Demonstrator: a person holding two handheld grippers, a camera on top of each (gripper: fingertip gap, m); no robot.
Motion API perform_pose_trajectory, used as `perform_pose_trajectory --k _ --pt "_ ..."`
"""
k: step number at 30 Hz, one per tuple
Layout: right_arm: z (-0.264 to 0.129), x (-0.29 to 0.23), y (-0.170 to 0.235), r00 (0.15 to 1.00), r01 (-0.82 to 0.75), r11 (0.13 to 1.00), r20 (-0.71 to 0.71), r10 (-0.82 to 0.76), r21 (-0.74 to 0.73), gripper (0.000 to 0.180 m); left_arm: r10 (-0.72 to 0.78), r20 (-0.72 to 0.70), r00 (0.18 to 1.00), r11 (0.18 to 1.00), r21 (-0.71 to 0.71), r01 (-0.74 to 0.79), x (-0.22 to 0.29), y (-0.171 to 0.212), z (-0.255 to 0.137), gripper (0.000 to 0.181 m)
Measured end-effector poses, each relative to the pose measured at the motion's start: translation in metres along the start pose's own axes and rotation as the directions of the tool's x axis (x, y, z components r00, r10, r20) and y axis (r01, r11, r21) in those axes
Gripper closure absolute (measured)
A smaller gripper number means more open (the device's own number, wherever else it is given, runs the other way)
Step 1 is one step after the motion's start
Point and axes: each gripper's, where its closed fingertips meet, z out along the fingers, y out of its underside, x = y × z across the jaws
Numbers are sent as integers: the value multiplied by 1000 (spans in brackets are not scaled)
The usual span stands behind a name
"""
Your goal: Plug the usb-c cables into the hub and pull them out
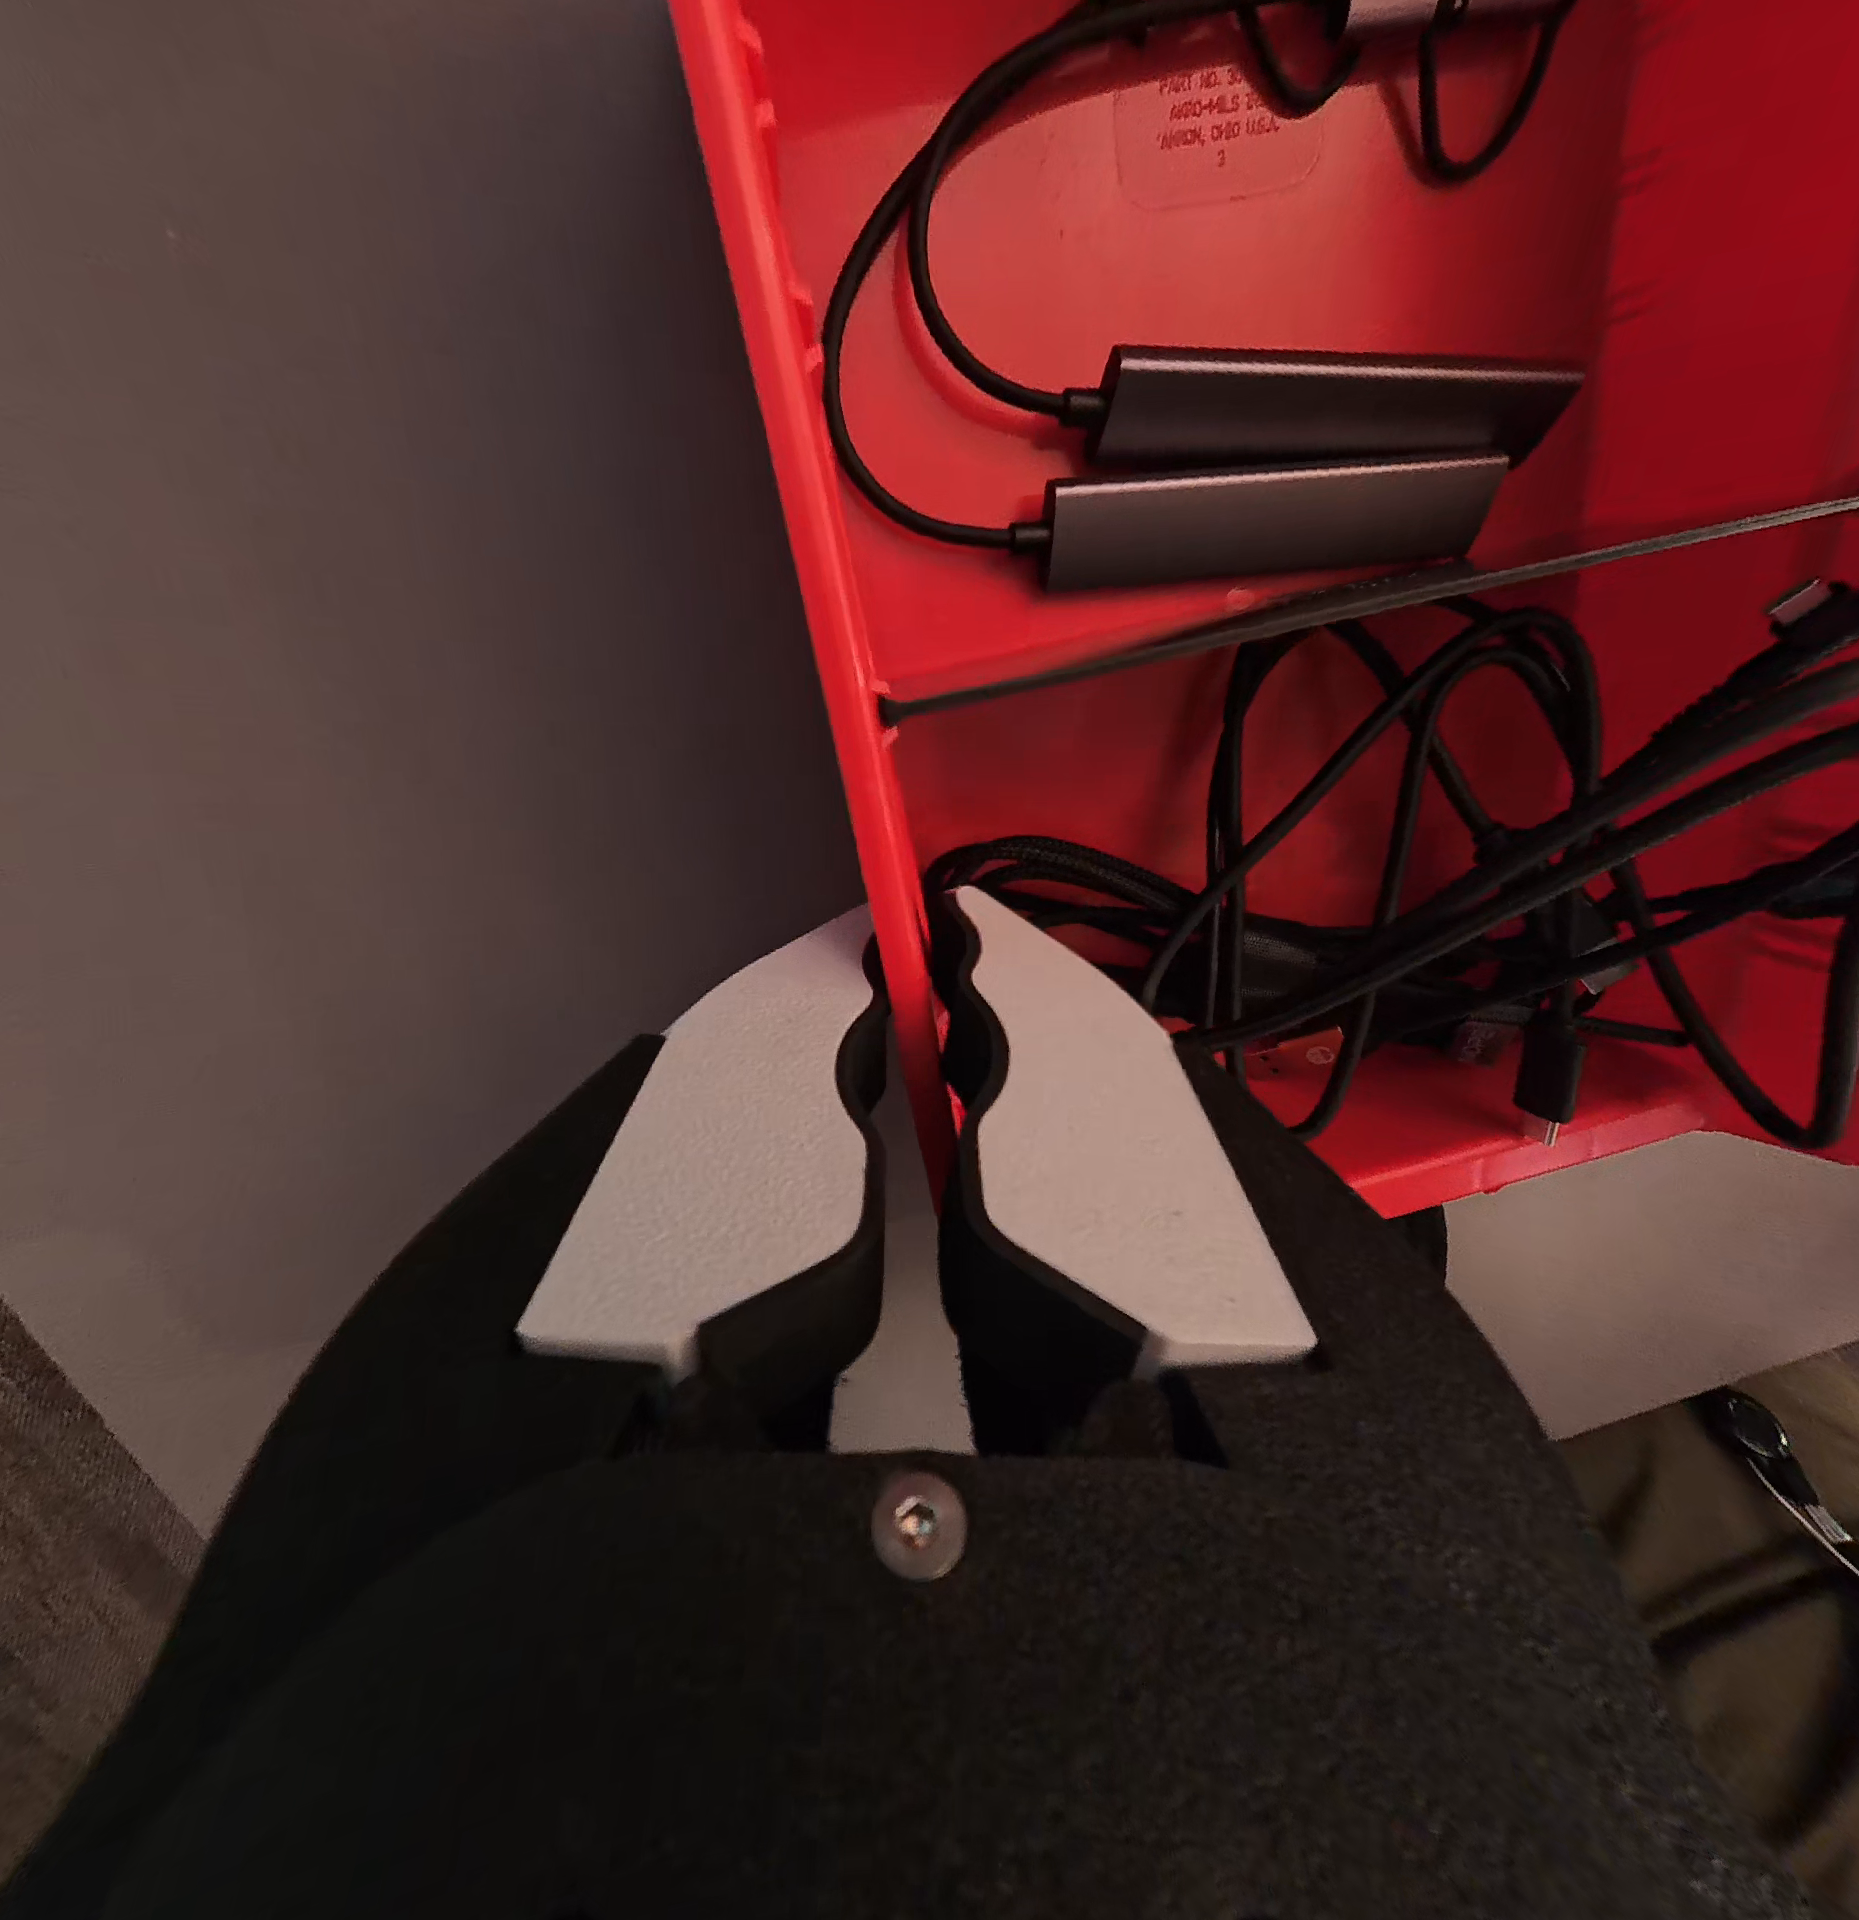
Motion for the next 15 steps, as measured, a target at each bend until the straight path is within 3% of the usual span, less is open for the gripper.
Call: perform_pose_trajectory --k 4,7,11,15 --pt "-7 -3 5 998 57 998 36 -58 34 160 13 -40 999 995 98 -9 -3 -9 -22 158" --pt "-47 -4 -9 992 54 984 100 -72 171 157 15 6 1000 987 159 -16 -26 -14 -70 147" --pt "-156 23 -33 998 51 925 5 -57 377 155 -11 148 989 960 277 -30 -62 -27 -175 146" --pt "-289 47 -51 980 117 832 -199 -8 542 146 -29 296 955 896 432 -106 -70 -48 -299 133"
